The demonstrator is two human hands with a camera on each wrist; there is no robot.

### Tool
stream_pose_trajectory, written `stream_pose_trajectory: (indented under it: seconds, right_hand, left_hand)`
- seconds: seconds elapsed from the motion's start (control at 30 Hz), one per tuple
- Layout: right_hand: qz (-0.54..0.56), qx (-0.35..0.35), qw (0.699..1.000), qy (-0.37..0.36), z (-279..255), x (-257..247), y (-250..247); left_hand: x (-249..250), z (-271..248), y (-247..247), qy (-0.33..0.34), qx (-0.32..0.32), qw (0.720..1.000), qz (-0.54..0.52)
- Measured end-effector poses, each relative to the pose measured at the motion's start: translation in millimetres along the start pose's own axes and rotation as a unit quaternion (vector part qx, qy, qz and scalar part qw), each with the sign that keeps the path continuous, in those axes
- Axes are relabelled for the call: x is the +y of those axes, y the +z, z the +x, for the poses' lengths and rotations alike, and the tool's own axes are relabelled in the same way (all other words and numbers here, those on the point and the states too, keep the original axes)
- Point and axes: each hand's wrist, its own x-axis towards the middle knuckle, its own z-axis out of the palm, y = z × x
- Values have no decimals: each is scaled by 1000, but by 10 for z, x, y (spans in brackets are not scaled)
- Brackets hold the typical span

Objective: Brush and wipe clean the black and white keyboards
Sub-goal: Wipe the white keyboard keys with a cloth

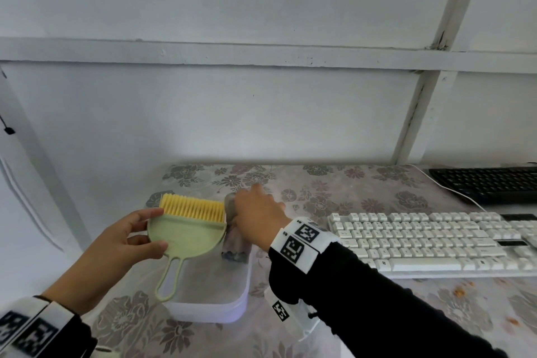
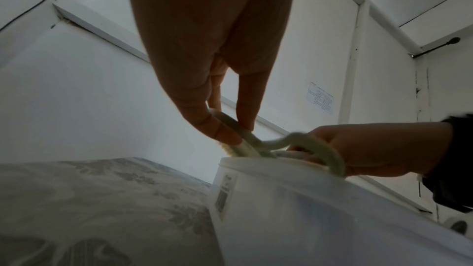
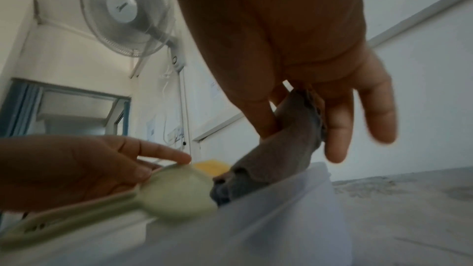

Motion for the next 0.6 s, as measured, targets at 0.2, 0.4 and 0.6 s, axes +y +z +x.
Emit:
stream_pose_trajectory:
  seconds: [0.2, 0.4, 0.6]
  right_hand:
    - [147, 31, 988, 22, -26, 266, -154]
    - [217, 33, 975, 32, -47, 488, -151]
    - [304, 29, 951, 42, -199, 737, -222]
  left_hand:
    - [-4, 39, 83, 4, -21, 1000, 10]
    - [29, 26, 196, 30, -36, 992, 116]
    - [50, 20, 262, 39, -37, 987, 150]
